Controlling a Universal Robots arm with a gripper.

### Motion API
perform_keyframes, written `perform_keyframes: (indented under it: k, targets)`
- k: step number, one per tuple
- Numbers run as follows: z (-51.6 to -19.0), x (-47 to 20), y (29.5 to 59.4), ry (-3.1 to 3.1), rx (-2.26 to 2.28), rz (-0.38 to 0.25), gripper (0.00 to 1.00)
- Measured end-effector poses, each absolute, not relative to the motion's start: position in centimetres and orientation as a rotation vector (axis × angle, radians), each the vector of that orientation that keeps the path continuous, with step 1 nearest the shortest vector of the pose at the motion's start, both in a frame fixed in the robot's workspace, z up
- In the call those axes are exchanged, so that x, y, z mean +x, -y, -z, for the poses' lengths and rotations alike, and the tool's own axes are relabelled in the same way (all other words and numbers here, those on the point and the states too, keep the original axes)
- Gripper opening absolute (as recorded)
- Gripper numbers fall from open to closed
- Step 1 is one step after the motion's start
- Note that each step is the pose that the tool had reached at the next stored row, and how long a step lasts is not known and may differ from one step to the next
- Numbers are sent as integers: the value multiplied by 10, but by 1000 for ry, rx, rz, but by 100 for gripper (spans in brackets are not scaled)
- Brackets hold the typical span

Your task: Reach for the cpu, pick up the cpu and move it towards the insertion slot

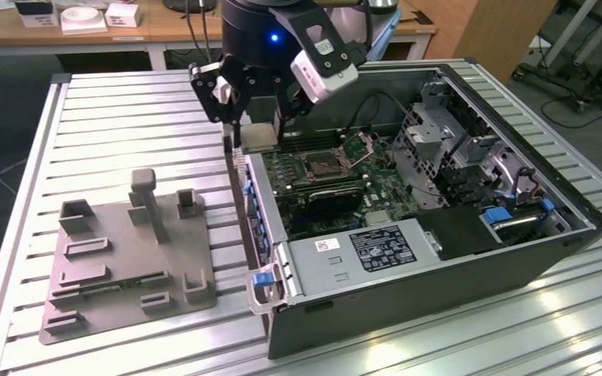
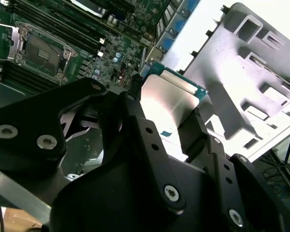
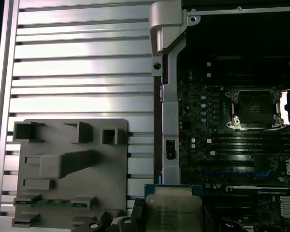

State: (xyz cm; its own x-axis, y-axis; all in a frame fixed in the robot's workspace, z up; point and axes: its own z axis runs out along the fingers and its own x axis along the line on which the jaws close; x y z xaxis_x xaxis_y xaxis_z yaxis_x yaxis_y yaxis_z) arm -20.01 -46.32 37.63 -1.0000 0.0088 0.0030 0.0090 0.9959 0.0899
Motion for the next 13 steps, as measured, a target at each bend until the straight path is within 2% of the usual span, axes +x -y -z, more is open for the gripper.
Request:
perform_keyframes:
  k: [13]
  targets:
    - [-376,-193,463,3136,-14,141,54]
